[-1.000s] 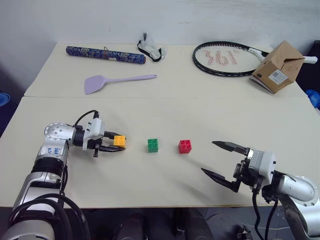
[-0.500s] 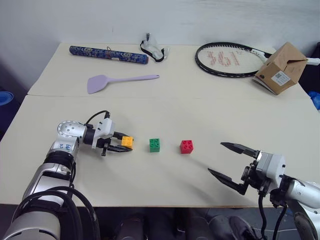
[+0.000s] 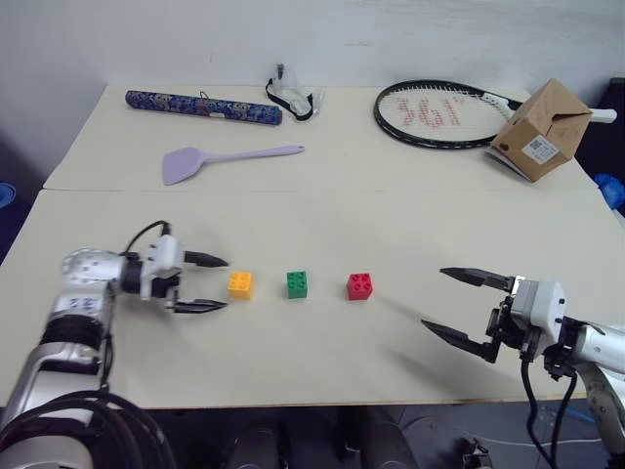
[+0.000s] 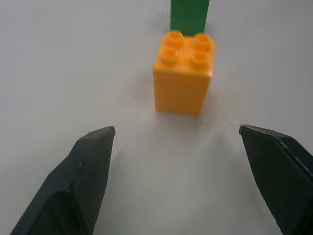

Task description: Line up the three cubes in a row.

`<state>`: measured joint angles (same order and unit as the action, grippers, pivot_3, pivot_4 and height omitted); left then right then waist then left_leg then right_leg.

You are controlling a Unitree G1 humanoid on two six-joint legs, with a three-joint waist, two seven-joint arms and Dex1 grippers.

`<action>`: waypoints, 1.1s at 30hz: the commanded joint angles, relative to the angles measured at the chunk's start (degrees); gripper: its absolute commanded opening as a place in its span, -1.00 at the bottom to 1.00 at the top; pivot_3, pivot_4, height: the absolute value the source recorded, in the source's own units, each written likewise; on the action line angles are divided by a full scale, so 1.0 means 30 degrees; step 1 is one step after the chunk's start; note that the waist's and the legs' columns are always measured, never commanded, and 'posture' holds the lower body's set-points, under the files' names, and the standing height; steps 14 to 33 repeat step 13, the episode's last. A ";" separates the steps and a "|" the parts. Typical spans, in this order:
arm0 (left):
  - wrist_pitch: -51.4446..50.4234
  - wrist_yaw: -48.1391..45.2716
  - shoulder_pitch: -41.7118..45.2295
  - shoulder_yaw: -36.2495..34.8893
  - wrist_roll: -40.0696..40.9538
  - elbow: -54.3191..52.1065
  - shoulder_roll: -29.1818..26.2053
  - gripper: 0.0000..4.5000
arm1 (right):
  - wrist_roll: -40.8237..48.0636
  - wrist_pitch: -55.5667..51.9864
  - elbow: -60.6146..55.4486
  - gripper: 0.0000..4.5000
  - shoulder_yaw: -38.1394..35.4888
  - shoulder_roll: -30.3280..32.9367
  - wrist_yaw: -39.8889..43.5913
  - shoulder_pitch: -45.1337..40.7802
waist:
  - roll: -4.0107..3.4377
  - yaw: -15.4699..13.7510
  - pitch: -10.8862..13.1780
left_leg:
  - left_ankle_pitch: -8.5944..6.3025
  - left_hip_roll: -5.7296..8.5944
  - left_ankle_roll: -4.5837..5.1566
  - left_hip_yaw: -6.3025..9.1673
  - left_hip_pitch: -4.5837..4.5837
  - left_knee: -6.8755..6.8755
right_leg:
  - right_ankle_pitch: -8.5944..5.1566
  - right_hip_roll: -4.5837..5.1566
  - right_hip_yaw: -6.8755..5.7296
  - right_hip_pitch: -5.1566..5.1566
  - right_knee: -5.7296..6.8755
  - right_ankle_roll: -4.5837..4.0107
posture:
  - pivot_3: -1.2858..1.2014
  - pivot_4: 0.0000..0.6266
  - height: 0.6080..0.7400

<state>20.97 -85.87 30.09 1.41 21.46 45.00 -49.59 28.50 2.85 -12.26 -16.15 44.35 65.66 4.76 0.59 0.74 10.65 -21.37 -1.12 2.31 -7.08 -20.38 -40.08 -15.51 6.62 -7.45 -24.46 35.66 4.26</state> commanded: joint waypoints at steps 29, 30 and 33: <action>-0.6767 0.6412 -1.1496 -0.9788 0.2793 -1.2686 -0.1360 0.91 | 0.0470 0.0569 0.3432 1.00 -0.0260 0.2468 0.4423 -0.3594 | -0.0094 -0.0285 0.0056 | -0.0020 0.0008 -0.0020 0.0068 0.0021 0.0004 | -0.0008 0.0075 0.0058 0.0027 -0.0061 -0.0016 | 0.03 -0.52 1.00; -0.6767 0.6412 -1.1496 -0.9788 0.2793 -1.2686 -0.1360 0.91 | 0.0470 0.0569 0.3432 1.00 -0.0260 0.2468 0.4423 -0.3594 | -0.0094 -0.0285 0.0056 | -0.0020 0.0008 -0.0020 0.0068 0.0021 0.0004 | -0.0008 0.0075 0.0058 0.0027 -0.0061 -0.0016 | 0.03 -0.52 1.00; -0.6767 0.6412 -1.1496 -0.9788 0.2793 -1.2686 -0.1360 0.91 | 0.0470 0.0569 0.3432 1.00 -0.0260 0.2468 0.4423 -0.3594 | -0.0094 -0.0285 0.0056 | -0.0020 0.0008 -0.0020 0.0068 0.0021 0.0004 | -0.0008 0.0075 0.0058 0.0027 -0.0061 -0.0016 | 0.03 -0.52 1.00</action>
